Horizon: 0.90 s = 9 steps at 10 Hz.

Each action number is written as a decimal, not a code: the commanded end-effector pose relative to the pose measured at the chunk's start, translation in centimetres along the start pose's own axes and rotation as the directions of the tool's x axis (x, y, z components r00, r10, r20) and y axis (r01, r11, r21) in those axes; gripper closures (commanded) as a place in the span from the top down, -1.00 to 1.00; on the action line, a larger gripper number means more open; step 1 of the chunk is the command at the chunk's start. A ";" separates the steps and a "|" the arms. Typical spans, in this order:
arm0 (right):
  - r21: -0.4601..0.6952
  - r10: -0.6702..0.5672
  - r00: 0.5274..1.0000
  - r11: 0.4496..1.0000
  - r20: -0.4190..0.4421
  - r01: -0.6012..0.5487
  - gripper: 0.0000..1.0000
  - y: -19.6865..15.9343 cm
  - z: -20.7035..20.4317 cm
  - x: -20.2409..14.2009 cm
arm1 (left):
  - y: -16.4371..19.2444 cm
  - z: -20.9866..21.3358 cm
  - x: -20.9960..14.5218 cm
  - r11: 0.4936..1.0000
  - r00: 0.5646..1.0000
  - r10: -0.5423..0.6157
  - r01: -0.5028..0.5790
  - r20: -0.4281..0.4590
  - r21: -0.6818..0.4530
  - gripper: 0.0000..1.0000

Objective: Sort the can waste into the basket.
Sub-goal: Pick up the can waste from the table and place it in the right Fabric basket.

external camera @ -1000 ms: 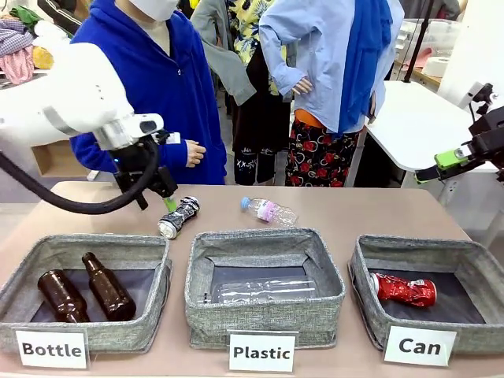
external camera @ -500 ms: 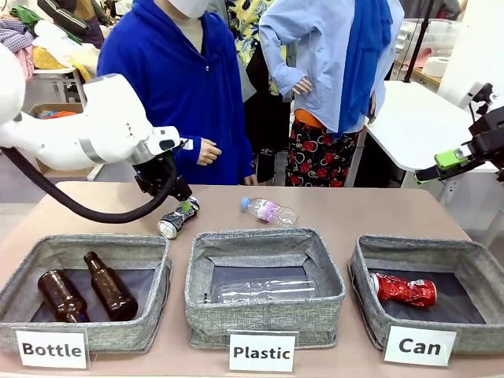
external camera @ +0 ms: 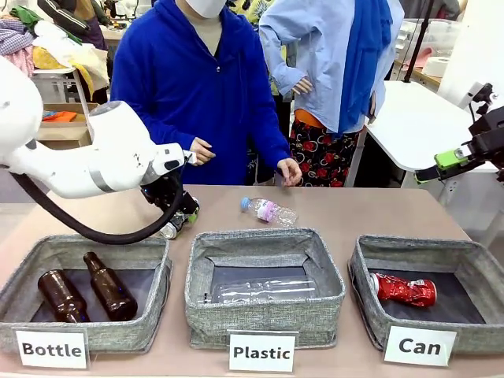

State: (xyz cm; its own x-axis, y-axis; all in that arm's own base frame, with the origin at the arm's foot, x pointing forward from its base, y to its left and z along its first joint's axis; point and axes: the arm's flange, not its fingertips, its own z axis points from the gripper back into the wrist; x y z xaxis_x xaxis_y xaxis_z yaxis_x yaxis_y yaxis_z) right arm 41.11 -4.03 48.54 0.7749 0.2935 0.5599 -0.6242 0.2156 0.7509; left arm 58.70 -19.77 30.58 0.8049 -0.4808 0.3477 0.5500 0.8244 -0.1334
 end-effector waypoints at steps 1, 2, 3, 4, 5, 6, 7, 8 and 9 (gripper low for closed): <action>0.000 0.020 1.000 1.000 -0.017 -0.020 1.00 0.1 0.4 -0.1 | 0.2 0.1 -0.9 0.999 0.999 -0.032 0.033 -0.021 0.032 0.54; 0.000 0.020 1.000 1.000 -0.017 -0.020 1.00 0.1 0.4 -0.1 | 0.1 0.0 -0.9 0.999 0.999 -0.025 0.026 -0.031 0.028 -0.19; 0.000 0.020 1.000 1.000 -0.017 -0.020 1.00 0.1 0.4 -0.1 | 0.1 0.1 -0.9 0.999 0.999 -0.020 0.021 -0.037 0.031 -0.65; 0.000 0.020 1.000 1.000 -0.017 -0.020 1.00 0.1 0.4 -0.1 | 0.1 0.2 -0.9 0.999 0.999 -0.021 0.022 -0.041 0.034 -1.00; 0.000 0.020 1.000 1.000 -0.017 -0.020 1.00 0.1 0.4 -0.1 | 0.2 0.3 -0.9 0.999 0.999 -0.020 0.021 -0.040 0.030 -1.00; 0.000 0.020 1.000 1.000 -0.017 -0.020 1.00 0.1 0.4 -0.1 | 0.2 0.6 -0.9 0.999 0.999 -0.017 0.018 -0.034 0.027 -1.00; 0.000 0.020 1.000 1.000 -0.017 -0.020 1.00 0.1 0.4 -0.1 | 0.1 0.9 -0.9 0.999 0.999 -0.017 0.017 -0.031 0.026 -0.92; 0.000 0.020 1.000 1.000 -0.017 -0.020 1.00 0.1 0.4 -0.1 | 0.0 1.9 -1.1 1.000 1.000 -0.010 0.011 -0.019 0.020 -1.00; 0.000 0.020 1.000 1.000 -0.017 -0.020 1.00 0.1 0.4 -0.1 | -0.4 4.5 -1.5 1.000 1.000 -0.007 0.007 0.002 -0.004 -1.00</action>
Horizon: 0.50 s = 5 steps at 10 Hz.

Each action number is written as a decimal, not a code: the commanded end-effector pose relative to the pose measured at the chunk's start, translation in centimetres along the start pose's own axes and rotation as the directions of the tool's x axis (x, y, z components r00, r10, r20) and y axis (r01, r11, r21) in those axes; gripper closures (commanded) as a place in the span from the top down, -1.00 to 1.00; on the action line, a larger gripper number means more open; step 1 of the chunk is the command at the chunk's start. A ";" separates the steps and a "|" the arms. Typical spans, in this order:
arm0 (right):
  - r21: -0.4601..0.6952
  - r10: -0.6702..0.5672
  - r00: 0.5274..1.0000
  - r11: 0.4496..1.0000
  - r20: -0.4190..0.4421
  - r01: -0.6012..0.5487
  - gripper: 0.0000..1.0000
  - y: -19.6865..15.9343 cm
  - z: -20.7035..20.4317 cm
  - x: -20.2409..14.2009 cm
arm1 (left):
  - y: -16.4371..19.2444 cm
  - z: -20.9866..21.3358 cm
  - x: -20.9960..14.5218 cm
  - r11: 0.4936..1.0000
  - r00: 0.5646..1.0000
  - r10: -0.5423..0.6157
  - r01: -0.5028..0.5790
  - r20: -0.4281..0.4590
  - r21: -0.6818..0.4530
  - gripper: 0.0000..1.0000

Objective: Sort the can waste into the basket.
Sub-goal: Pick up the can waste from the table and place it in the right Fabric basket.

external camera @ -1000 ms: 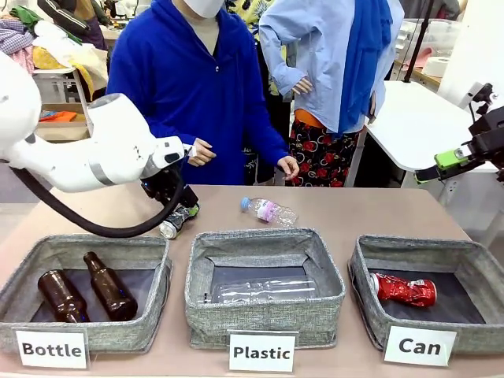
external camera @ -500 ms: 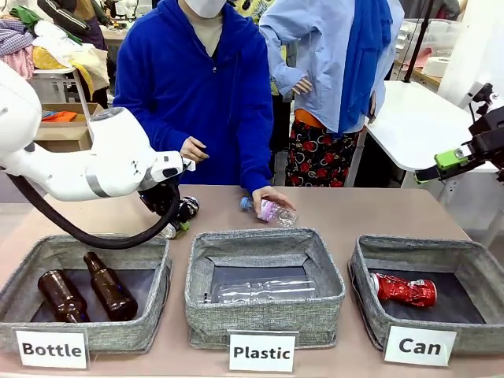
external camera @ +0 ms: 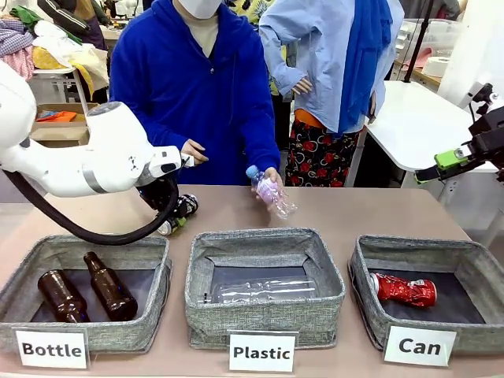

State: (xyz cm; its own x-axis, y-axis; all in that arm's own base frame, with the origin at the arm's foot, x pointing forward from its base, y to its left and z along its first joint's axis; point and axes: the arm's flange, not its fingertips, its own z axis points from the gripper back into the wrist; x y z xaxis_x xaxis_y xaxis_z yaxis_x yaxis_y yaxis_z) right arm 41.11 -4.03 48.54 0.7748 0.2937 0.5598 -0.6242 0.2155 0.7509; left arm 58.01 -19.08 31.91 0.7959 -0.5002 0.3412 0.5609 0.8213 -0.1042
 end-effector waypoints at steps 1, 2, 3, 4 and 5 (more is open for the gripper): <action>0.000 0.020 1.000 1.000 -0.017 -0.020 1.00 0.1 0.4 -0.1 | -0.4 6.6 -1.9 0.998 1.000 0.004 -0.003 0.009 -0.060 -1.00; 0.000 0.020 1.000 1.000 -0.017 -0.020 1.00 0.1 0.4 -0.1 | -0.3 11.2 -3.3 0.996 0.999 -0.009 0.012 0.037 -0.092 -1.00; 0.000 0.020 1.000 1.000 -0.017 -0.020 1.00 0.1 0.4 -0.1 | 0.2 15.5 -5.3 0.994 0.997 -0.031 0.038 0.073 -0.102 -1.00; 0.000 0.020 1.000 1.000 -0.017 -0.020 1.00 0.1 0.4 -0.1 | 0.4 19.5 -7.8 0.989 0.993 -0.059 0.072 0.103 -0.131 -1.00; 0.000 0.020 1.000 1.000 -0.017 -0.020 1.00 0.1 0.4 -0.1 | -0.1 21.7 -10.1 0.970 0.988 -0.124 0.141 0.096 -0.196 -1.00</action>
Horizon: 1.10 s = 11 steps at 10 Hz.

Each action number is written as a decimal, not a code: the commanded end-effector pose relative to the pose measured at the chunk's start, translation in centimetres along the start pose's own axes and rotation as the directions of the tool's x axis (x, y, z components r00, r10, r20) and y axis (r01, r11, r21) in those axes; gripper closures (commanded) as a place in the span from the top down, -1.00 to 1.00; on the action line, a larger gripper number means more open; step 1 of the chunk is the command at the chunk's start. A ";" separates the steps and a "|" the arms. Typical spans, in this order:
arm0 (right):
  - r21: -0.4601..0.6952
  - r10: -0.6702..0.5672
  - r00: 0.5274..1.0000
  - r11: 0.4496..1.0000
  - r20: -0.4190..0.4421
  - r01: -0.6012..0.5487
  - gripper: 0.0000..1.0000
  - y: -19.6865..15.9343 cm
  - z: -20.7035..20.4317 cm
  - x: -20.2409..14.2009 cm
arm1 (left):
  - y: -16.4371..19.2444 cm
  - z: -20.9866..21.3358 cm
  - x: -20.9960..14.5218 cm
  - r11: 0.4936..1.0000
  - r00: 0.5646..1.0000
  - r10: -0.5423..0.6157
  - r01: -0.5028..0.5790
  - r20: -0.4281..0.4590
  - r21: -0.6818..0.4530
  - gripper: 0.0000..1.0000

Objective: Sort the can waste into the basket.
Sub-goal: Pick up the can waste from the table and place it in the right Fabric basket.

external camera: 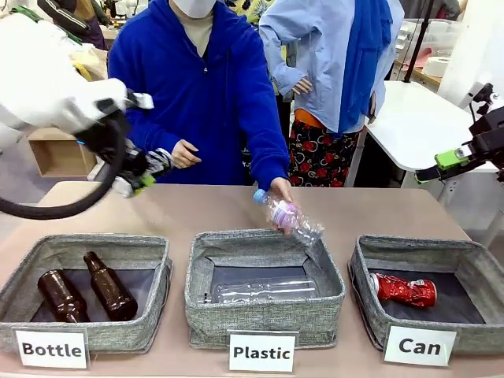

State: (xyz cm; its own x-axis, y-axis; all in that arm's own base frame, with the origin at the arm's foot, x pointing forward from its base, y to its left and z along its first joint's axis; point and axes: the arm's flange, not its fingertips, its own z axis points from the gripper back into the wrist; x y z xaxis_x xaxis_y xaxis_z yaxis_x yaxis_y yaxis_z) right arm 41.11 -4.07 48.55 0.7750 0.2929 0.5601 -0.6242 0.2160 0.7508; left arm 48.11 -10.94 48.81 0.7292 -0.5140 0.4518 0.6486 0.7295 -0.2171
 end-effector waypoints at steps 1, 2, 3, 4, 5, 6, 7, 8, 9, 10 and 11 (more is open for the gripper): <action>0.000 0.020 1.000 1.000 -0.018 -0.020 1.00 0.1 0.4 0.0 | -1.5 3.3 -6.0 0.975 0.986 -0.160 0.151 -0.044 -0.163 -1.00; 0.000 0.020 1.000 1.000 -0.018 -0.020 1.00 0.1 0.4 0.0 | -2.7 4.2 -7.9 0.949 0.968 -0.239 0.216 -0.074 -0.229 -1.00; 0.000 0.020 1.000 1.000 -0.018 -0.020 1.00 0.1 0.4 0.0 | -3.4 4.9 -9.7 0.929 0.952 -0.291 0.259 -0.093 -0.264 -1.00; 0.000 0.020 1.000 1.000 -0.018 -0.020 1.00 0.1 0.4 0.0 | -4.2 5.6 -11.5 0.896 0.927 -0.362 0.315 -0.103 -0.314 -1.00; 0.000 0.020 1.000 1.000 -0.018 -0.020 1.00 0.1 0.4 0.0 | -5.0 5.9 -12.7 0.855 0.902 -0.423 0.367 -0.085 -0.366 -1.00; 0.000 0.020 1.000 1.000 -0.018 -0.020 1.00 0.1 0.4 0.0 | -5.3 5.8 -12.2 0.855 0.930 -0.366 0.349 0.028 -0.384 -1.00; 0.000 0.020 1.000 1.000 -0.018 -0.020 1.00 0.1 0.4 0.0 | -5.1 5.2 -12.0 0.889 0.931 -0.352 0.300 -0.098 -0.346 -1.00; 0.000 0.020 1.000 1.000 -0.018 -0.020 1.00 0.1 0.4 0.0 | -5.1 5.2 -12.0 0.889 0.931 -0.352 0.300 -0.098 -0.346 -1.00; 0.000 0.020 1.000 1.000 -0.018 -0.020 1.00 0.1 0.4 0.0 | -5.1 5.2 -12.0 0.889 0.931 -0.352 0.300 -0.098 -0.346 -1.00; 0.000 0.000 1.000 1.000 0.000 0.000 1.00 0.0 0.0 0.0 | -5.4 5.4 -12.5 0.874 0.924 -0.374 0.325 -0.075 -0.362 -0.20; -0.162 0.066 0.998 0.984 -0.025 -0.069 1.00 4.9 2.8 -0.7 | -6.1 3.7 -9.6 0.855 0.906 -0.423 0.397 -0.007 -0.334 -0.20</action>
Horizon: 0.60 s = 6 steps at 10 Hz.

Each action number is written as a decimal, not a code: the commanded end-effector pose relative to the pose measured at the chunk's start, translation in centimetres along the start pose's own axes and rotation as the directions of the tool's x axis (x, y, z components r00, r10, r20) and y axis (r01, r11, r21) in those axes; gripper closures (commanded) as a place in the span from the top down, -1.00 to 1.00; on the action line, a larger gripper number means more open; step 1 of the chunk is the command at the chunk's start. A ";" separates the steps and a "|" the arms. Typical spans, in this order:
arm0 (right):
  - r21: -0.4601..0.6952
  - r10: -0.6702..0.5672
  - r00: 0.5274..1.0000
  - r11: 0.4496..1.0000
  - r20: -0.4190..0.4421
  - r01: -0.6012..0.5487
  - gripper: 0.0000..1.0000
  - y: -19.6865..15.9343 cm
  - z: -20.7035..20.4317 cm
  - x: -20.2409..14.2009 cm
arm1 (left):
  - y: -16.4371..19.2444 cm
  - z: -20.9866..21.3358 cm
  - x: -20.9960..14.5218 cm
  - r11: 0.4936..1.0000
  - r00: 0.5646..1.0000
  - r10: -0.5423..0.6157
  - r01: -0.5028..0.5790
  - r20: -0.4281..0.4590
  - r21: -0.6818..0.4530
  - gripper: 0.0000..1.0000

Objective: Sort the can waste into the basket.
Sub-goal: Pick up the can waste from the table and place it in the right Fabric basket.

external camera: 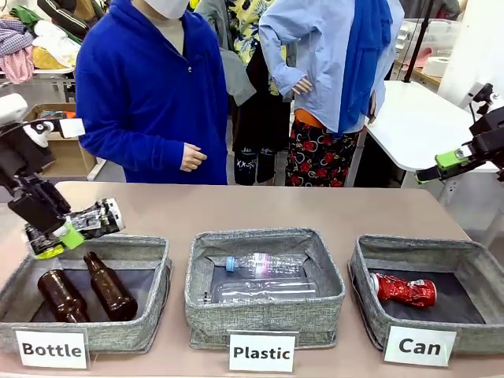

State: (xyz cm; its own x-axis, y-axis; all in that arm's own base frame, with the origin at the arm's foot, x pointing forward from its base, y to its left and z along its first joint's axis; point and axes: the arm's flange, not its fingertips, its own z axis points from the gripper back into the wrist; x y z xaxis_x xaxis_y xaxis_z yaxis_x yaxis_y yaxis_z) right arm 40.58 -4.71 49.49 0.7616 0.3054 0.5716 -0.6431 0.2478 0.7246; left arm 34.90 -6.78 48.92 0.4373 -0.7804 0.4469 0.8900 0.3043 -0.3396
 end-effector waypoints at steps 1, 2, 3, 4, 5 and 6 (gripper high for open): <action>-0.248 0.015 0.995 0.968 -0.102 -0.040 1.00 7.9 5.8 -3.1 | 0.5 -3.0 7.0 0.979 0.975 -0.195 0.186 0.108 0.085 -0.20; -0.370 -0.013 0.995 0.929 -0.095 -0.023 1.00 9.8 9.2 -5.6 | -0.2 -5.1 11.2 0.956 0.949 -0.278 0.257 0.151 0.144 -0.20; -0.421 -0.035 0.996 0.907 -0.086 -0.005 1.00 11.4 12.1 -8.7 | -1.3 -6.8 14.9 0.937 0.931 -0.319 0.283 0.177 0.203 -0.20; -0.516 -0.030 0.999 0.856 -0.036 0.007 1.00 12.0 15.2 -11.2 | -2.1 -9.0 18.8 0.922 0.902 -0.376 0.340 0.214 0.186 -0.20; -0.572 -0.020 0.999 0.820 0.028 0.033 1.00 12.1 17.7 -13.3 | -3.7 -11.8 22.9 0.901 0.871 -0.432 0.406 0.235 0.151 -0.20; -0.622 -0.015 0.991 0.778 0.130 0.093 1.00 12.5 19.1 -15.7 | -6.7 -15.3 27.4 0.872 0.846 -0.490 0.478 0.211 0.107 -0.20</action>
State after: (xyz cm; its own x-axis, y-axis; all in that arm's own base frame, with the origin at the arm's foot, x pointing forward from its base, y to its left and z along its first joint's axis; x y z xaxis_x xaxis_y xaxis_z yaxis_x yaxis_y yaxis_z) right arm 21.23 -23.72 58.49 0.7786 0.2510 0.5751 -0.5322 0.7497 0.3934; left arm 37.13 -35.36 51.31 0.0392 -0.7011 0.7120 0.9987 0.0514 -0.0044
